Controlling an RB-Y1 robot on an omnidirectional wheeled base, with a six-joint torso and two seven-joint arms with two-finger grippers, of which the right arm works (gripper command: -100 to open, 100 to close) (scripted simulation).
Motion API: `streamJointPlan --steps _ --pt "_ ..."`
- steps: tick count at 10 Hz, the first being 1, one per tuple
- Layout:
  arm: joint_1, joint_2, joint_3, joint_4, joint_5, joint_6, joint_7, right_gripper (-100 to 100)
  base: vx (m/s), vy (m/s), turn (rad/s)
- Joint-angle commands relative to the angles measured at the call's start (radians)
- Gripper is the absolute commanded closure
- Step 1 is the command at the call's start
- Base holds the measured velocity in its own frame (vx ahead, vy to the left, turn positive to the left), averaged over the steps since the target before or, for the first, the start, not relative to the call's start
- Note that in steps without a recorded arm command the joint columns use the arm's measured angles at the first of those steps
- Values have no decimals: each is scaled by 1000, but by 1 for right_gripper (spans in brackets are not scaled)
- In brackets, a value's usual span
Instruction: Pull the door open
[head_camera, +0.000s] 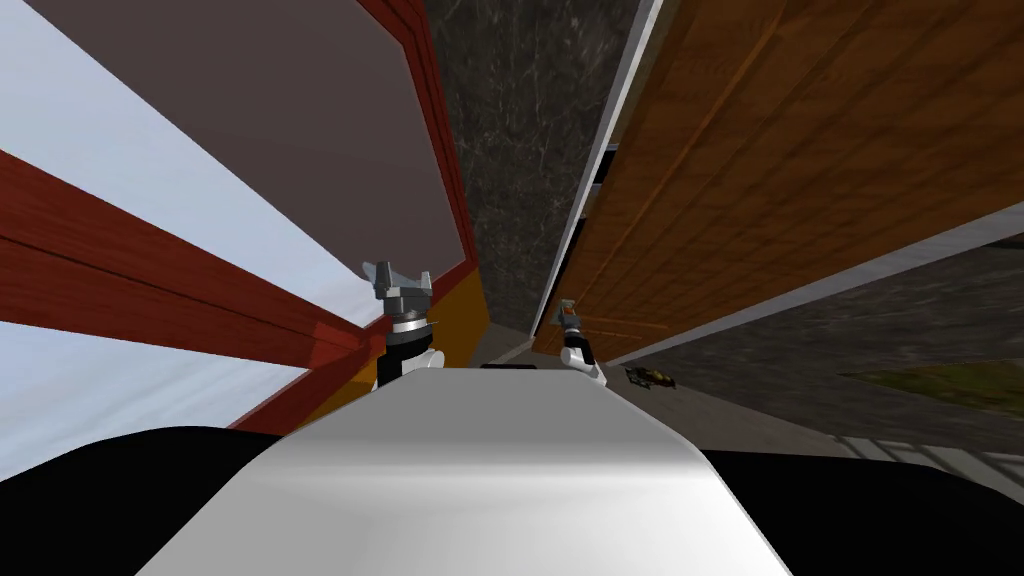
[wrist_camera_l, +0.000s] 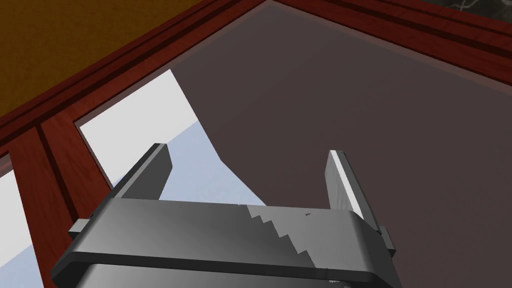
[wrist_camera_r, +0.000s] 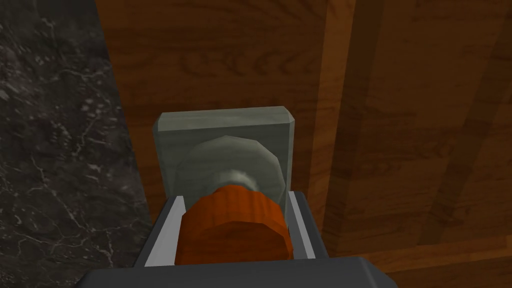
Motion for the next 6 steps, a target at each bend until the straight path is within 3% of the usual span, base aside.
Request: streamJointPlan --steps 1,6 --pt "6 -36 -3 -1 -11 -10 -29 100 -128 -35 251" --pt "15 -118 0 15 -36 -30 -94 100 -95 -24 204"
